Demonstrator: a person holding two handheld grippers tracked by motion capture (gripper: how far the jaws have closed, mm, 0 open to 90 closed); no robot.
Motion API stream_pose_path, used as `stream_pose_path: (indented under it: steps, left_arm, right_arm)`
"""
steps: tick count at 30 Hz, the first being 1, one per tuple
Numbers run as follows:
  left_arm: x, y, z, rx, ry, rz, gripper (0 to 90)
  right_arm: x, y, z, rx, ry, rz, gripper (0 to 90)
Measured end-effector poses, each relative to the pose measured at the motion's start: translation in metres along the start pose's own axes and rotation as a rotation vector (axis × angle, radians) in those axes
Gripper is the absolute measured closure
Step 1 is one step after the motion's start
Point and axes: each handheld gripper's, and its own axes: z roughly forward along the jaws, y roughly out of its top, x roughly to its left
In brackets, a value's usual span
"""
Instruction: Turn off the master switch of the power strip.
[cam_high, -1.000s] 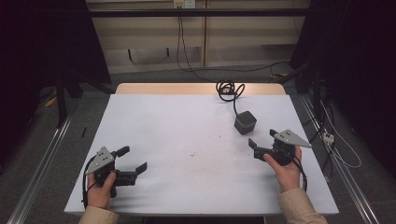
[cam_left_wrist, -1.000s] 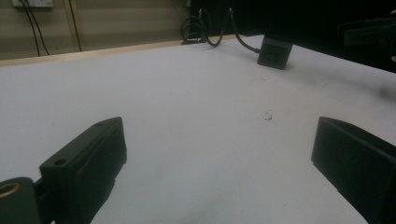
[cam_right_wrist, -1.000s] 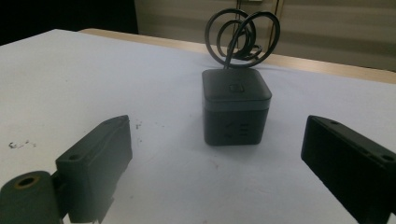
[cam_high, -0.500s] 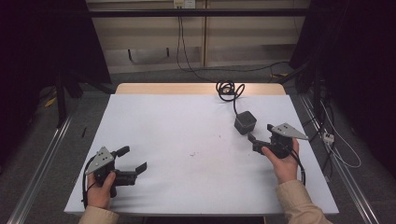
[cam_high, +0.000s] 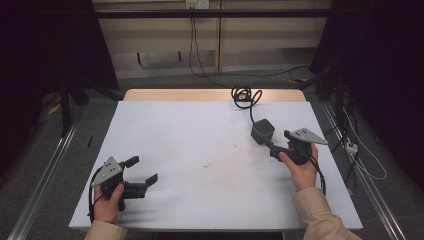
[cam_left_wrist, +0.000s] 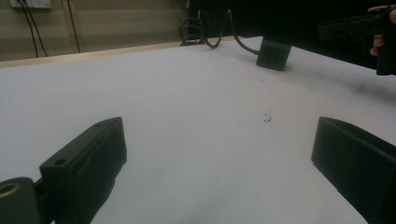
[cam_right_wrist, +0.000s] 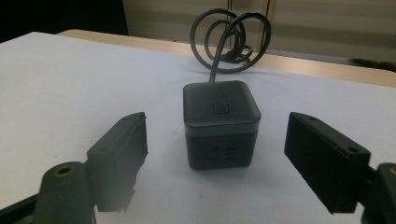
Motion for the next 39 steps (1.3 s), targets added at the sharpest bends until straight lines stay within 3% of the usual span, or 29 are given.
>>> stream_pose_path:
  steps: [24, 39]
  left_arm:
    - [0.0, 0.0, 0.0, -0.002, -0.001, 0.005, 2.9]
    - [0.0, 0.0, 0.001, 0.0, -0.004, 0.004, 2.9]
  right_arm:
    - [-0.005, 0.009, 0.012, 0.012, -0.026, -0.015, 25.1]
    - [-0.007, 0.013, 0.016, 0.008, -0.034, -0.003, 37.3]
